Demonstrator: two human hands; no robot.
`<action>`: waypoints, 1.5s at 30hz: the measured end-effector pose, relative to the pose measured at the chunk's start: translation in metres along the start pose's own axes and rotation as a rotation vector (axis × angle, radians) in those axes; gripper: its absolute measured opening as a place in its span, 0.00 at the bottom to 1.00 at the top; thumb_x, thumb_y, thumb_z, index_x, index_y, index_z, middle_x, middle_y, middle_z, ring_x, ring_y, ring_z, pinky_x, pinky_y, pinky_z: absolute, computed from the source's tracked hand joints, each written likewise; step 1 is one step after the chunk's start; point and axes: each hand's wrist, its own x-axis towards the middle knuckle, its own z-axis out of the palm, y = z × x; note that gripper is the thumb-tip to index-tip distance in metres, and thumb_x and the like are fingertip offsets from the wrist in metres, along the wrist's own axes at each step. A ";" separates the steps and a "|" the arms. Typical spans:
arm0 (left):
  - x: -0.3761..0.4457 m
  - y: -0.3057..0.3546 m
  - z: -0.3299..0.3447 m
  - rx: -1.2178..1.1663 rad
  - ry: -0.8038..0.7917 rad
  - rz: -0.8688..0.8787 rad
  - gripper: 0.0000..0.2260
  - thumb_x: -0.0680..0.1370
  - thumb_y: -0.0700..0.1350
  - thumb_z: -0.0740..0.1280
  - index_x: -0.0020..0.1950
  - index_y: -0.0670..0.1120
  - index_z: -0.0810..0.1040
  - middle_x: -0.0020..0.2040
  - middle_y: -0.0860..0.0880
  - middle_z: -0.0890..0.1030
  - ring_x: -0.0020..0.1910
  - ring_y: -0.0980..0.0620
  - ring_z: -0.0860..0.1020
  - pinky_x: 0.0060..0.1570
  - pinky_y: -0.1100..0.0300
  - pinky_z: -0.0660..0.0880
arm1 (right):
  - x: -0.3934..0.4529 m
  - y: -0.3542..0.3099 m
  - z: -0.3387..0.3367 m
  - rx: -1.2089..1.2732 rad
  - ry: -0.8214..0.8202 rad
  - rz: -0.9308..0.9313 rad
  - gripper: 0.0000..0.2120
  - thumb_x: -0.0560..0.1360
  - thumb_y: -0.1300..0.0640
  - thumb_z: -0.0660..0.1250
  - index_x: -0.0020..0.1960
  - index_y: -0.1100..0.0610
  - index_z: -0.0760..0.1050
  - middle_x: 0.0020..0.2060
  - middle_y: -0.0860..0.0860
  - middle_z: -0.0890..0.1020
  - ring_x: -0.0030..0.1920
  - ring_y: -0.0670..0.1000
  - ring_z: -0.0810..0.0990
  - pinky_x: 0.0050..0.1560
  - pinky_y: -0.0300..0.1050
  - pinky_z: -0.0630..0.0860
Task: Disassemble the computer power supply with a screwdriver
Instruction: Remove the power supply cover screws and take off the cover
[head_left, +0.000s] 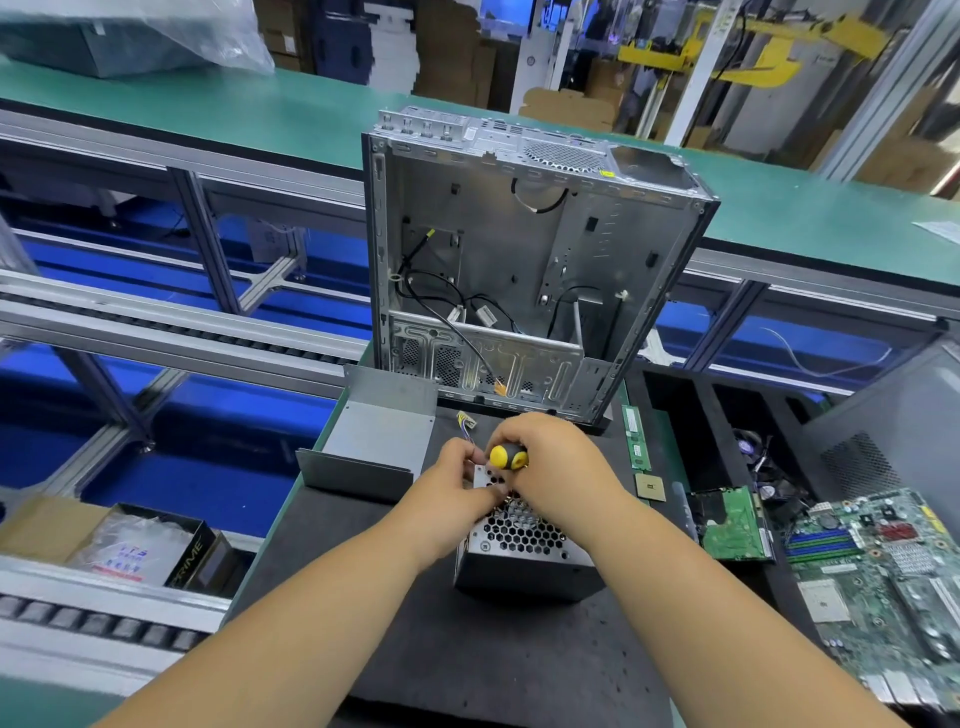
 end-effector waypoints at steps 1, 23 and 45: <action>0.001 0.000 0.000 -0.007 -0.001 -0.016 0.12 0.76 0.50 0.72 0.53 0.56 0.70 0.50 0.46 0.79 0.41 0.53 0.76 0.46 0.56 0.74 | 0.001 0.002 -0.003 0.003 0.019 0.004 0.10 0.71 0.62 0.71 0.49 0.50 0.80 0.45 0.46 0.80 0.47 0.49 0.76 0.43 0.43 0.71; 0.015 0.019 0.002 0.089 0.171 -0.184 0.12 0.79 0.62 0.62 0.46 0.57 0.79 0.50 0.56 0.83 0.51 0.52 0.79 0.54 0.52 0.75 | -0.006 0.187 0.012 -0.011 -0.166 0.547 0.07 0.73 0.59 0.69 0.37 0.53 0.73 0.35 0.52 0.79 0.41 0.56 0.78 0.41 0.45 0.73; -0.024 0.027 0.025 0.004 0.531 -0.097 0.03 0.80 0.49 0.66 0.49 0.54 0.80 0.48 0.52 0.81 0.48 0.52 0.78 0.48 0.56 0.75 | -0.004 0.178 -0.020 0.418 0.052 0.239 0.09 0.78 0.51 0.66 0.40 0.49 0.71 0.37 0.50 0.75 0.36 0.49 0.72 0.35 0.44 0.67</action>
